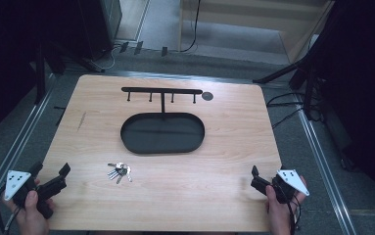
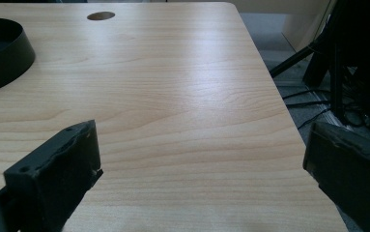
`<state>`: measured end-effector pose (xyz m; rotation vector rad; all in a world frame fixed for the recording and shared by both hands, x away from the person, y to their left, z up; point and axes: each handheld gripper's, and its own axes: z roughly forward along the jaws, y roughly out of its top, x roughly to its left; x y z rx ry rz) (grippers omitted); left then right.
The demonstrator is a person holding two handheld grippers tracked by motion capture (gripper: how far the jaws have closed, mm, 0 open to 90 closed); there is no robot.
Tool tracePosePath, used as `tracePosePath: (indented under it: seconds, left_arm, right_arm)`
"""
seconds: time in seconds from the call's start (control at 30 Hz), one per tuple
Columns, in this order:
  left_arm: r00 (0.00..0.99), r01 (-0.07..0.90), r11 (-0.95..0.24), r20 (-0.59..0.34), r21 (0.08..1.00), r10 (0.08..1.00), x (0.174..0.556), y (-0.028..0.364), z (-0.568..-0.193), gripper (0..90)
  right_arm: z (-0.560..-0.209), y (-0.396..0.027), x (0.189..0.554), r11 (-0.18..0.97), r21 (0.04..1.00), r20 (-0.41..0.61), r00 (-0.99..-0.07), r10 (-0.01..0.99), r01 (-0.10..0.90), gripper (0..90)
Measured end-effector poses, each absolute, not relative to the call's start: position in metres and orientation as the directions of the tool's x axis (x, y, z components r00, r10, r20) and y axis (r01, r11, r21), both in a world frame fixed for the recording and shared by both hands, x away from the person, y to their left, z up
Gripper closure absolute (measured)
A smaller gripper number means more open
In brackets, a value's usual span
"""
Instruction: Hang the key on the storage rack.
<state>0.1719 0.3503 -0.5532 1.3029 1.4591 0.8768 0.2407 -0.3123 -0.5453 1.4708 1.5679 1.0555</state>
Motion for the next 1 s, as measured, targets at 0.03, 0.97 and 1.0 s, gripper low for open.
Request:
tracePosePath:
  seconds: [0.03, 0.97, 1.0]
  left_arm:
    - [0.026, 0.298, 0.180, -0.196, 0.937, 0.980, 0.173, 0.351, -0.553, 7.7]
    - [0.201, 0.599, -0.127, 0.006, 0.791, 0.980, 0.199, 0.307, -0.465, 7.9]
    - [0.201, 0.599, -0.127, 0.006, 0.791, 0.980, 0.199, 0.307, -0.465, 7.9]
  right_arm:
    - [-0.545, -0.313, 0.241, 0.009, 0.918, 0.025, -0.080, 0.997, 0.396, 0.0]
    - [-0.545, -0.315, 0.242, -0.013, 0.911, 0.051, -0.080, 0.996, 0.411, 0.0]
    - [-0.545, -0.315, 0.242, -0.013, 0.911, 0.051, -0.080, 0.996, 0.411, 0.0]
